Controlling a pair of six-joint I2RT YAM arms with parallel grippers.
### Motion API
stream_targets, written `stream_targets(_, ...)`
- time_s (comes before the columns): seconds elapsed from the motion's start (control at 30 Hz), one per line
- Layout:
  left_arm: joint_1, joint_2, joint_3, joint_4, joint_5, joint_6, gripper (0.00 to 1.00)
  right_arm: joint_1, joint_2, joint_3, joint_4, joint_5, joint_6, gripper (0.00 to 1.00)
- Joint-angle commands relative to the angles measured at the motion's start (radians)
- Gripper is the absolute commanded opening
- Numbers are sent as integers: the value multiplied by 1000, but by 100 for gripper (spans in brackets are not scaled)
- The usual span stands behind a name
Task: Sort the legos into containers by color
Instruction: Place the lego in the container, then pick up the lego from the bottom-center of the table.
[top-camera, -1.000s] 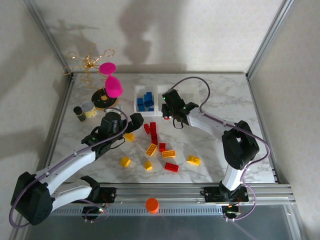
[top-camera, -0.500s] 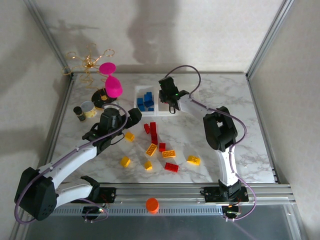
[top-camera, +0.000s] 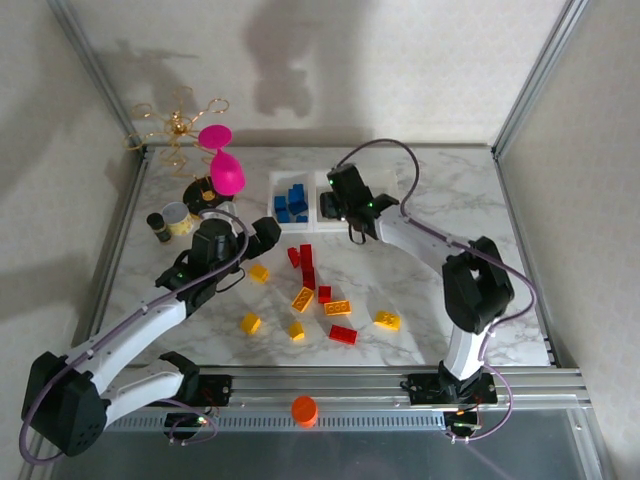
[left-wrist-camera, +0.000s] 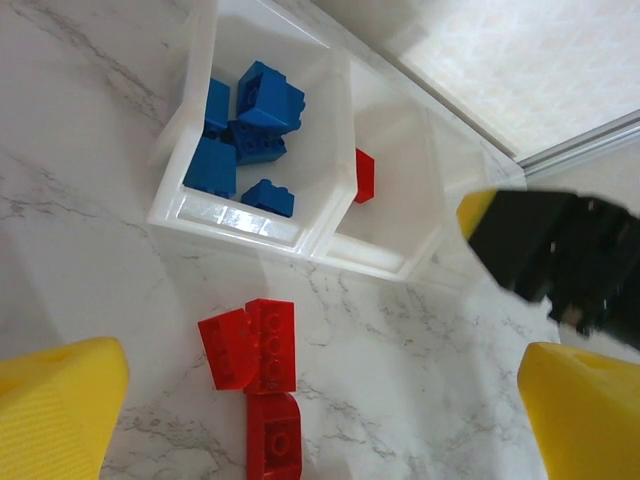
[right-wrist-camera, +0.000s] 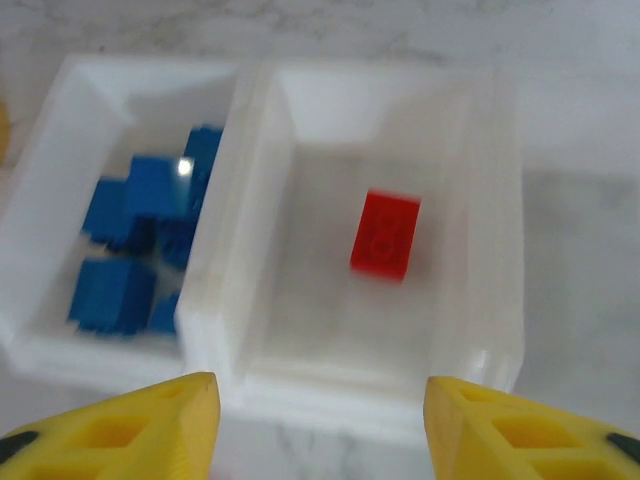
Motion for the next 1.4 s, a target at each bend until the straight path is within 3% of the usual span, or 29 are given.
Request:
stream_targets(0.0, -10, -43, -30, -64, 17, 20, 100, 64, -64, -84, -85, -32, 83, 60)
stream_targets(0.27, -21, -83, -72, -137, 46, 28, 100, 192, -177, -279, -135, -59, 290, 70)
stream_targets(0.6, -30, -58, -99, -114, 54, 9, 100, 318, -155, -379, -59, -97, 441, 74)
stream_targets(1.1, -34, -23, -95, -89, 48, 14, 100, 324, -62, -367, -55, -67, 442, 53)
stream_targets(1.37, -35, -12, -81, -83, 48, 16, 100, 323, -62, -351, -85, -47, 428, 34)
